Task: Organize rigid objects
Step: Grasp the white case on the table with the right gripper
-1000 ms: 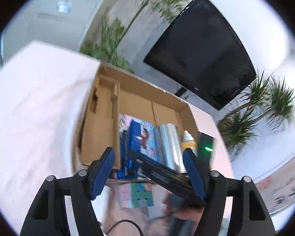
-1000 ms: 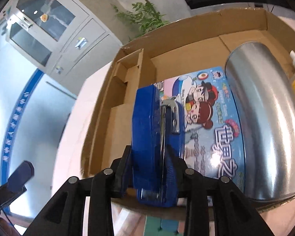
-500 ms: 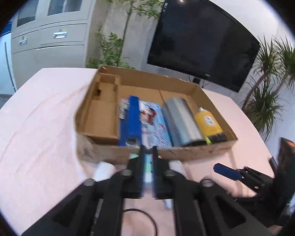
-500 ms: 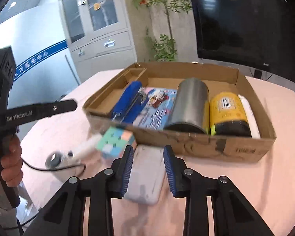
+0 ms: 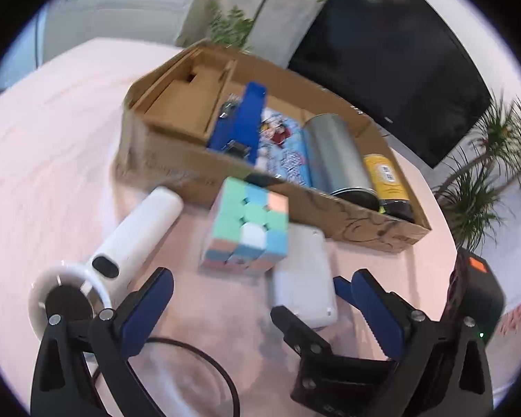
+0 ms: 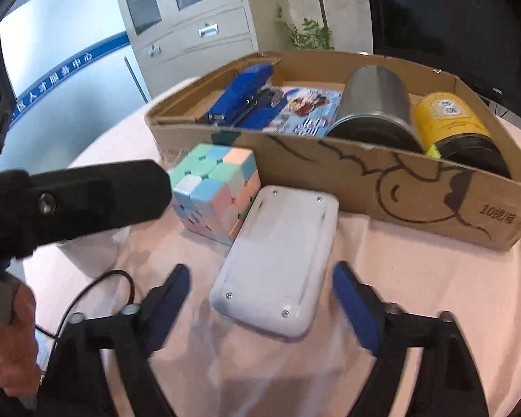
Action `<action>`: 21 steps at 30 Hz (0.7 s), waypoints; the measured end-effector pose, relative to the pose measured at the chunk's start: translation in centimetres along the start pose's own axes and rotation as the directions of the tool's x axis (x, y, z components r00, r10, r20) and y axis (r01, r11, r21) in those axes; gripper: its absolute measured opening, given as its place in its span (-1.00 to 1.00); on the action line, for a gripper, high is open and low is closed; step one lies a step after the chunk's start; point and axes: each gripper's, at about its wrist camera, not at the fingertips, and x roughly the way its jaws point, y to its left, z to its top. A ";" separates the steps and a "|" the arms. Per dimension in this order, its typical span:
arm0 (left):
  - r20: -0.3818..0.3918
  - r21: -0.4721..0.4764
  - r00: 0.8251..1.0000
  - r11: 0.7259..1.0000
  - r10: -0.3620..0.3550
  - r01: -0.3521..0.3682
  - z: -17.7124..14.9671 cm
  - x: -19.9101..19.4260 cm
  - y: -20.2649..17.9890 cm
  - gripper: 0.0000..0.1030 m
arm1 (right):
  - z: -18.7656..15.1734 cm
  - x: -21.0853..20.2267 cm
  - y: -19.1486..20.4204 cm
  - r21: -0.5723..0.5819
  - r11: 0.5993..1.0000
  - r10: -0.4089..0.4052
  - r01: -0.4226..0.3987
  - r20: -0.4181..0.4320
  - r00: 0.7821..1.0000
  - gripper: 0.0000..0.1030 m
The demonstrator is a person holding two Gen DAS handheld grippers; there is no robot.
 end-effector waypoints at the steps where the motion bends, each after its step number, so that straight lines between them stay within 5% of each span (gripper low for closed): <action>1: -0.005 -0.009 1.000 1.000 -0.001 0.001 -0.2 0.0 0.2 0.97 | -0.1 0.7 0.2 -0.014 1.000 -0.021 0.021 -0.019 1.000 0.42; 5: -0.011 0.030 0.999 0.999 -0.031 0.031 -0.6 0.1 -0.2 0.96 | -0.8 0.9 0.2 -0.014 1.000 -0.014 0.014 -0.030 0.999 0.37; 9: -0.049 0.016 0.994 0.995 -0.096 0.097 -0.8 0.2 -0.9 0.95 | -1.9 -0.7 -1.6 0.083 0.992 0.098 -0.095 -0.033 0.995 0.29; 13: -0.138 0.010 0.972 0.981 -0.192 0.195 -2.3 0.8 -2.4 0.85 | -4.7 -3.1 -5.2 0.298 0.905 0.329 -0.303 -0.040 0.944 0.28; 15: -0.205 -0.014 0.944 0.965 -0.258 0.261 -3.5 2.0 -3.5 0.80 | -5.9 -4.0 -6.2 0.339 0.878 0.372 -0.338 -0.038 0.927 0.29; 19: -0.341 -0.063 0.886 0.948 -0.314 0.312 -5.9 5.6 -4.6 0.18 | -8.1 -5.1 -8.1 0.422 0.810 0.457 -0.408 -0.017 0.889 0.17; 21: -0.334 -0.057 0.890 0.949 -0.310 0.309 -6.0 5.4 -5.1 0.11 | -8.8 -4.7 -8.9 0.482 0.748 0.521 -0.455 -0.003 0.854 0.12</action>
